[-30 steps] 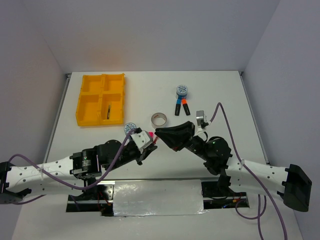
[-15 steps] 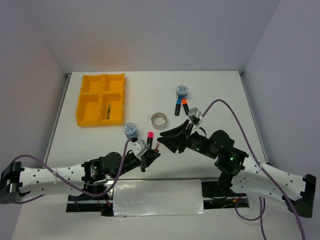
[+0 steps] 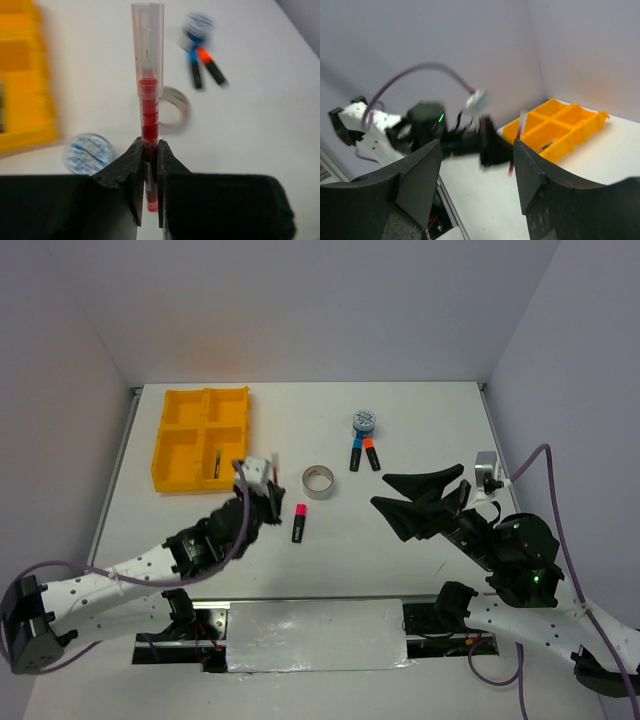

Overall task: Sort the stationery into containers
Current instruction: Place the pen in the storage box.

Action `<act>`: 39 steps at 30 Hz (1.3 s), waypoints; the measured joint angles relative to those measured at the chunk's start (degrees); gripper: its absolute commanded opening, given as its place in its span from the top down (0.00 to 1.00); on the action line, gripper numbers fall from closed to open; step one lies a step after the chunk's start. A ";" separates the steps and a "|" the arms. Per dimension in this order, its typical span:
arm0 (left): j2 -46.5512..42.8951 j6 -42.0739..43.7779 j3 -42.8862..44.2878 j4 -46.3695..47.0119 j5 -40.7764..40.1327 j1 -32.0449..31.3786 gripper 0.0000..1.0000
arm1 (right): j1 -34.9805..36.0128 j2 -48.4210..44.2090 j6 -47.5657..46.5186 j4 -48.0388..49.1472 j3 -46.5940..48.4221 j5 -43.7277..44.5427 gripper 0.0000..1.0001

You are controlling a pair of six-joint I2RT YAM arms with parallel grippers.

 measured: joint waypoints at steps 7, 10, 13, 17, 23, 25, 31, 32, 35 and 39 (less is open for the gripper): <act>12.22 -1.51 16.02 -8.74 6.21 34.12 1.00 | -0.11 -5.07 0.09 -4.22 -5.81 1.75 0.34; 19.21 0.09 22.53 -12.83 7.61 39.17 1.00 | -0.13 -6.91 0.11 -6.25 -7.65 1.97 0.34; 27.65 1.73 29.03 -15.13 7.93 41.05 1.00 | -0.15 -8.63 0.11 -7.15 -8.96 2.19 0.33; 36.85 1.40 31.63 -17.31 10.49 44.26 1.00 | -0.15 -9.51 0.09 -7.72 -9.94 2.32 0.33; 46.10 0.63 30.99 -18.91 12.37 48.15 1.00 | -0.15 -9.57 -0.13 -9.46 -10.32 2.29 0.33; 46.93 0.35 30.51 -18.03 12.61 48.15 1.00 | -0.15 -9.70 -0.17 -9.55 -10.80 2.10 0.33; 47.30 -0.22 28.76 -12.74 14.51 48.17 1.00 | -0.15 -9.62 -0.15 -9.60 -12.66 1.49 0.33; 47.39 -0.24 28.35 -12.17 14.80 48.19 1.00 | -0.15 -9.53 -0.15 -9.55 -12.85 1.42 0.33; 48.46 -0.42 28.15 -11.43 15.30 48.26 0.93 | -0.15 -8.90 -0.15 -9.51 -12.98 1.27 0.33; 50.40 -0.85 28.15 -10.88 15.34 48.57 0.72 | -0.15 -8.31 -0.13 -9.40 -13.14 1.16 0.33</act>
